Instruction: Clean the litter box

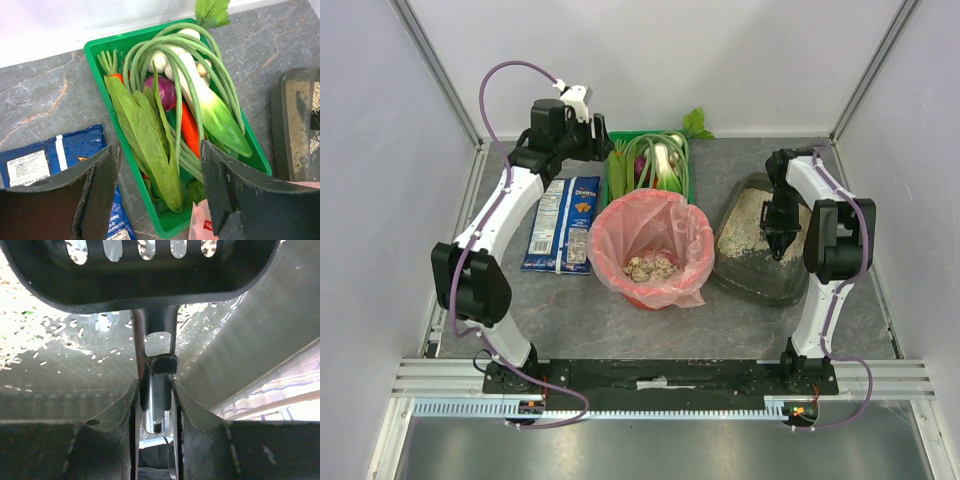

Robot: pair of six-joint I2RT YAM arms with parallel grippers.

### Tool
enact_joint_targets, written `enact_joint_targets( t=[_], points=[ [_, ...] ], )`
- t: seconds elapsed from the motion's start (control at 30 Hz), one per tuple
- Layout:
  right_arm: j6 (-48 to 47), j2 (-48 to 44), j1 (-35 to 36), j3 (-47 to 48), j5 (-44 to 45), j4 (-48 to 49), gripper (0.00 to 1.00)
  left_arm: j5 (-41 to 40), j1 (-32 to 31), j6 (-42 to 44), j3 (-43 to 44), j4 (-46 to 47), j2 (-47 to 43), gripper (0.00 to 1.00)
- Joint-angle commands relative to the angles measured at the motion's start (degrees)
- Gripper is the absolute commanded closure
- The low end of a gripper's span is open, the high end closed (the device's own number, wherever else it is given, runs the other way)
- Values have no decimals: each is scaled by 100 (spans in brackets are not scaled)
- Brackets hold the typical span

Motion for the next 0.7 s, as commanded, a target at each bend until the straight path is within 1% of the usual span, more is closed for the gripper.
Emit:
enact_joint_targets(
  t=[0.0,0.13,0.33,0.43,0.57,0.67],
  points=[
    [362,-316,-16,-394,402,440,100,-74,50,248,136,24,-180,29],
    [371,-589,45,-955,586,1142,100,-74,50,327,30,24,-268,29],
    [230,-1054,142,-1668,719,1951,100,-82,50,389,-224,16,-514,29],
    [134,-1256,195,-1827,570,2251,100,-74,50,441,-365,-11,-645,29],
    [-33,-1485,370,-1766,376,2427,100,-179,50,564,-515,-107,-812,29],
    [-139,-1582,537,-1661,350,2428,100,-188,50,547,-664,-160,-953,25]
  ],
)
